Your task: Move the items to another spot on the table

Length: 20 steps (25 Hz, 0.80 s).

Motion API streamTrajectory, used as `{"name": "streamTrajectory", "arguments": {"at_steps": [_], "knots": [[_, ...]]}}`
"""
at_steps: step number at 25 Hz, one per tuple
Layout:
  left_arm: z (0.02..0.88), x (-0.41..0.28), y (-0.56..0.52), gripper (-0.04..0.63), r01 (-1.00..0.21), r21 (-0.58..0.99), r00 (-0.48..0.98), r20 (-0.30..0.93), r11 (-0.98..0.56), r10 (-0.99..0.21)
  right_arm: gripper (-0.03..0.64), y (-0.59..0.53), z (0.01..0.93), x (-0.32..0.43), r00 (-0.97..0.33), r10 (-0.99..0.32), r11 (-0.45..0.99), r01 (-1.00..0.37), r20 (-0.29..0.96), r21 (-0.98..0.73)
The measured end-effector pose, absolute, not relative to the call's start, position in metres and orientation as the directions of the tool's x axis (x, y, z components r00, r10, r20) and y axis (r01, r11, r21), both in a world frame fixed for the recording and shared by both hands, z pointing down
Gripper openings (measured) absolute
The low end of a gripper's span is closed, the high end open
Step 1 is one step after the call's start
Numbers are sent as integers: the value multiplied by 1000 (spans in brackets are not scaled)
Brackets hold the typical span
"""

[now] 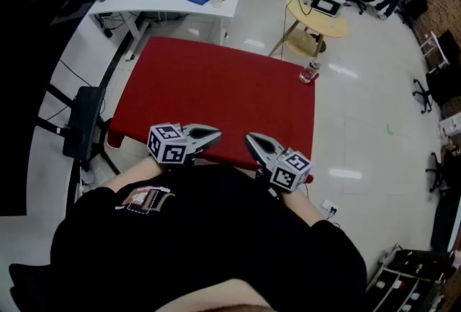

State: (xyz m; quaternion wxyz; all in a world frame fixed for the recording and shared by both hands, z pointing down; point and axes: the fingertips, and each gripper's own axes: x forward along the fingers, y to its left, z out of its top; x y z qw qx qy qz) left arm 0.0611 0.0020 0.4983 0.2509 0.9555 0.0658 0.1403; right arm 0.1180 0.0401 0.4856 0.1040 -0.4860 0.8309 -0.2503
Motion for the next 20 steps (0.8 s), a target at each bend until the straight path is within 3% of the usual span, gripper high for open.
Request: {"name": "streamTrajectory", "arguments": {"at_steps": [20], "knots": [[502, 278, -11, -8, 98, 411, 929, 289, -907, 231, -11, 45, 532, 360, -247, -879, 95, -929, 407, -357]]}}
